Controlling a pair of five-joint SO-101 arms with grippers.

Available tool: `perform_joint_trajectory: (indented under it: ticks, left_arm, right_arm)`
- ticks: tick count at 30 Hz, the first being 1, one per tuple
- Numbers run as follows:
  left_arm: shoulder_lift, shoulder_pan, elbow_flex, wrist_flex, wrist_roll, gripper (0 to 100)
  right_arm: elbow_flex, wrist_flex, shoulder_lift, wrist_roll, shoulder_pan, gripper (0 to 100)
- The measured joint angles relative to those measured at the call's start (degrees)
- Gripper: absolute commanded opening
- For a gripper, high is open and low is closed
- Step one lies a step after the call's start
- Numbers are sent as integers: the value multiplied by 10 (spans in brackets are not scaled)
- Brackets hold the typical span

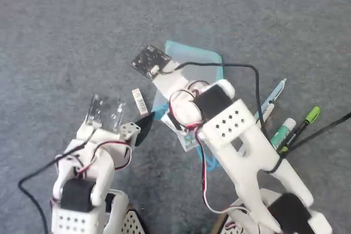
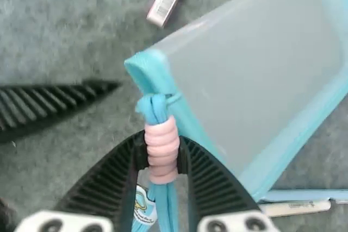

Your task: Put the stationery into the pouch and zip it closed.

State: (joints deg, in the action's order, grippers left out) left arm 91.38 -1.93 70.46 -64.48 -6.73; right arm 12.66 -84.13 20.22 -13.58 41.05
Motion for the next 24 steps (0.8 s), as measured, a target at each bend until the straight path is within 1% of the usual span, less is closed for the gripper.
perform_joint_trajectory:
  ticks: [6, 24]
  left_arm:
    - [15, 0, 7, 1, 0, 299]
    - [-9, 0, 7, 2, 0, 300]
  right_arm:
    - [30, 32, 7, 0, 4, 6]
    - [42, 33, 7, 0, 5, 7]
